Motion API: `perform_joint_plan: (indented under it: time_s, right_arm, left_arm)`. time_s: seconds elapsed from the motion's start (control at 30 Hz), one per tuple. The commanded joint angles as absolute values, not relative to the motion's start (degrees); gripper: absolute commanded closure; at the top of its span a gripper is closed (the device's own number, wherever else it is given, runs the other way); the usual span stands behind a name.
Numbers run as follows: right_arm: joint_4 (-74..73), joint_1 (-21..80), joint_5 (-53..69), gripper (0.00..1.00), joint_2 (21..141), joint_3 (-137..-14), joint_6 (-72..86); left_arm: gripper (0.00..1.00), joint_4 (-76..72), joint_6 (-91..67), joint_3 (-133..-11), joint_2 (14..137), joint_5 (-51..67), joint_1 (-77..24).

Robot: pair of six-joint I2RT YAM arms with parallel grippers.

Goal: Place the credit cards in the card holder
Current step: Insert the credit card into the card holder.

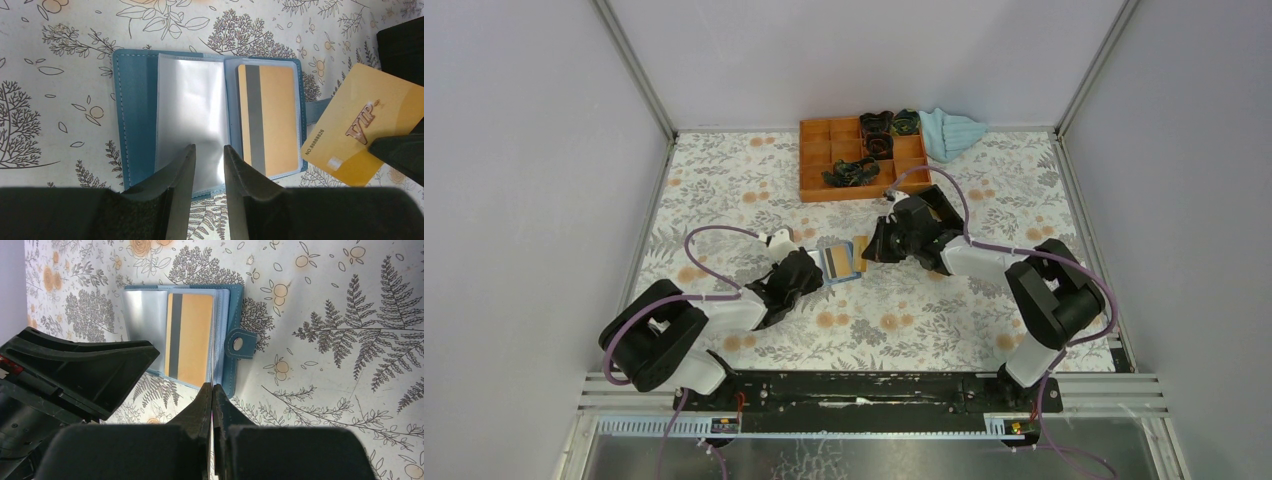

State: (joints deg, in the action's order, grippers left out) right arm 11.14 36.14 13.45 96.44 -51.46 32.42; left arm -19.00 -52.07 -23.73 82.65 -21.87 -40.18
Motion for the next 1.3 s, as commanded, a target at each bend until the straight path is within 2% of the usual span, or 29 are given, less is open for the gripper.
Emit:
perform_joint_plan:
  time_s: [0.0,1.27]
  right_arm:
    - [13.5,37.0,14.9,1.00,97.3,-51.5,32.7]
    - [9.9,37.0,13.6,1.00,94.0,-54.6,30.9]
  left_arm:
    - [0.66,-13.8,-52.8,-22.5,85.5,-19.4,-41.2]
    - [0.65,-13.1,-52.6,-23.2,85.6,-19.4,-41.3]
